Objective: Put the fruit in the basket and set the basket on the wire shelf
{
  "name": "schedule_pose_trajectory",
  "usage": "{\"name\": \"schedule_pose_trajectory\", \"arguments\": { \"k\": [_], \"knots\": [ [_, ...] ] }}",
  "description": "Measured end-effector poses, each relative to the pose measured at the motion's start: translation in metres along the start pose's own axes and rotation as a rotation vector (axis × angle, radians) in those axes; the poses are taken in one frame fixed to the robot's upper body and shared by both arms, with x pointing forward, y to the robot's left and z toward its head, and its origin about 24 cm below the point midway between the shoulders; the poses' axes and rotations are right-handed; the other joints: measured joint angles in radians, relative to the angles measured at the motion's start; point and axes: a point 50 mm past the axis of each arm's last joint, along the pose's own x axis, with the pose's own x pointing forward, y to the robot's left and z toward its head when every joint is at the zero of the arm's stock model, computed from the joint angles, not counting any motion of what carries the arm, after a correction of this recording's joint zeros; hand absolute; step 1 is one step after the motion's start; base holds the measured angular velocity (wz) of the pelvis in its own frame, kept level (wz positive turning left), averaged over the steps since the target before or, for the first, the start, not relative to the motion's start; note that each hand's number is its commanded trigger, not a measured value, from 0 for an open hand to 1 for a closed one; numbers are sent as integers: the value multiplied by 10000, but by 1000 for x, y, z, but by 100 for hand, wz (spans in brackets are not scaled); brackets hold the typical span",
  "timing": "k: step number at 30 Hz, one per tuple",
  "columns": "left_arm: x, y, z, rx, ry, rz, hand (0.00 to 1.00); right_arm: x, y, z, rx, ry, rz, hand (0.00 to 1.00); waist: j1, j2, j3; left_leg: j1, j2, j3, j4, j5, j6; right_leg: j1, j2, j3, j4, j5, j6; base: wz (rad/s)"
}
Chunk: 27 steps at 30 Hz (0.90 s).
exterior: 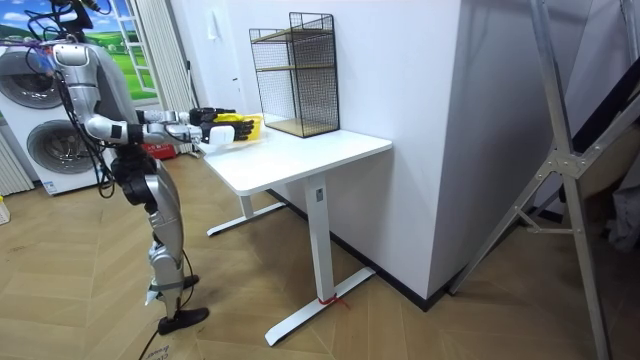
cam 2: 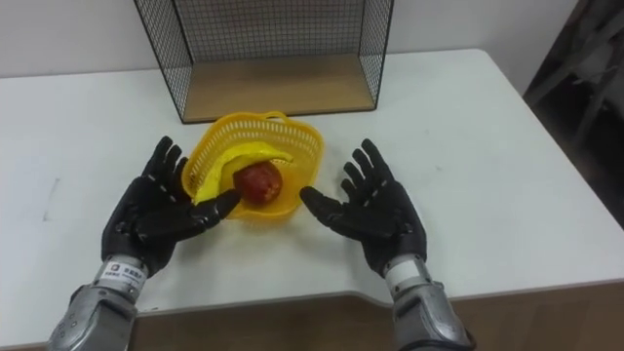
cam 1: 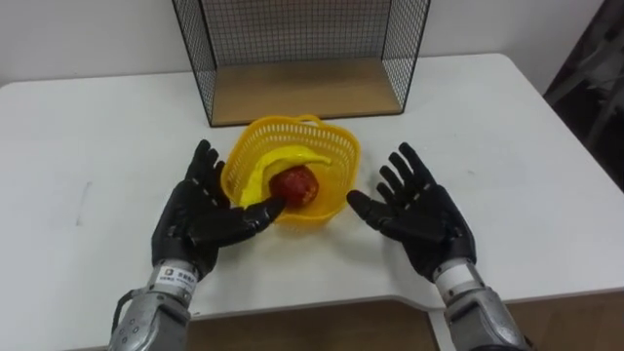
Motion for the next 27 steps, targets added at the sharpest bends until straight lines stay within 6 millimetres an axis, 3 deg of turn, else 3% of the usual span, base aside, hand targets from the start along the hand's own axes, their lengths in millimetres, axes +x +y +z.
{"name": "schedule_pose_trajectory", "arguments": {
  "k": [10,27],
  "knots": [
    [-2,-3,-17,-39,823,-252,0,3,11,-6,-86,334,466,0,-13,-2,-11,24,26,62,-4,0,0,-41,15,15,77,4,-7,0],
    [-2,-3,-20,-68,1005,-233,0,3,19,-13,-340,642,870,0,-25,-19,21,-138,42,75,160,-1,-2,-103,20,0,164,18,-30,0]
  ]
}}
